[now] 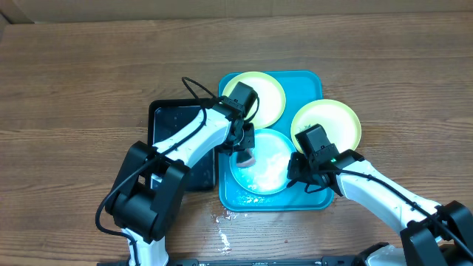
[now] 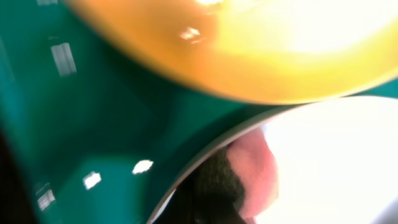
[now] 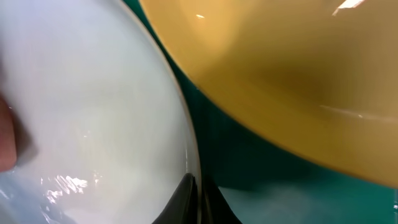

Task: Clean dirty plates on tray and stack at the side
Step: 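Scrub the lower plate's blue stain with the sponge in the left gripper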

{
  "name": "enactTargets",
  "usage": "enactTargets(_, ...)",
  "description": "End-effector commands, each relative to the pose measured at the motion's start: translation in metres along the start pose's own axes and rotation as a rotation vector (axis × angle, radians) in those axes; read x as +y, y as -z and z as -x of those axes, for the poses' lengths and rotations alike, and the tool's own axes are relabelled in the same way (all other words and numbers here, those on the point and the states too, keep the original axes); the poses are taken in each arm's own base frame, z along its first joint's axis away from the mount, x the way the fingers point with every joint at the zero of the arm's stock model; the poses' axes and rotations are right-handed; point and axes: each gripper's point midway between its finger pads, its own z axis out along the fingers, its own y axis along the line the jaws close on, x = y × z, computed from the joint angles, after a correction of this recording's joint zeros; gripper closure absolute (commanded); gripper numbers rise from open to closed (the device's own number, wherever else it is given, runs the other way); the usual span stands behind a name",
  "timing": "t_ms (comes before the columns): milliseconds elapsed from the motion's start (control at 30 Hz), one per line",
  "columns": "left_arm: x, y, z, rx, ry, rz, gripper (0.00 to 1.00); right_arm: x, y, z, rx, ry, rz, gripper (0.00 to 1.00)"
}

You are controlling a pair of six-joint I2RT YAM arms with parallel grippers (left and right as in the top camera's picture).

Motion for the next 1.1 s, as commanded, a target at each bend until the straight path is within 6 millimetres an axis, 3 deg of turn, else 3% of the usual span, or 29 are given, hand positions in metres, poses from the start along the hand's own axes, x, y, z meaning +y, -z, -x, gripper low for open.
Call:
enactTargets(0, -0.018, -0.007, 0.004, 0.004, -0.053, -0.11, 0.96, -0.01, 0.0, 0.001, -0.009, 0.032, -0.04, 0.96)
enactTargets(333, -0.07, -0.02, -0.009, 0.022, -0.147, -0.277, 0.96, -0.011, 0.0, -0.001, -0.002, 0.045, -0.046, 0.96)
enactTargets(433, -0.069, -0.037, -0.019, 0.077, -0.139, -0.288, 0.96, -0.011, 0.0, -0.001, -0.001, 0.045, -0.047, 0.96)
enactTargets(600, -0.045, -0.042, -0.015, 0.095, -0.067, -0.212, 0.96, -0.011, 0.0, -0.001, -0.001, 0.045, -0.047, 0.96)
enactTargets(733, 0.004, -0.032, 0.001, 0.04, 0.029, 0.034, 0.96, -0.011, 0.0, -0.001, -0.001, 0.045, -0.047, 0.96)
enactTargets(867, 0.037, -0.018, 0.009, 0.019, 0.047, 0.205, 0.96, -0.011, 0.0, -0.001, -0.001, 0.044, -0.047, 0.96)
enactTargets(1067, 0.054, 0.0, 0.005, 0.05, 0.047, 0.319, 0.96, -0.011, 0.0, -0.001, -0.002, 0.044, -0.046, 0.96)
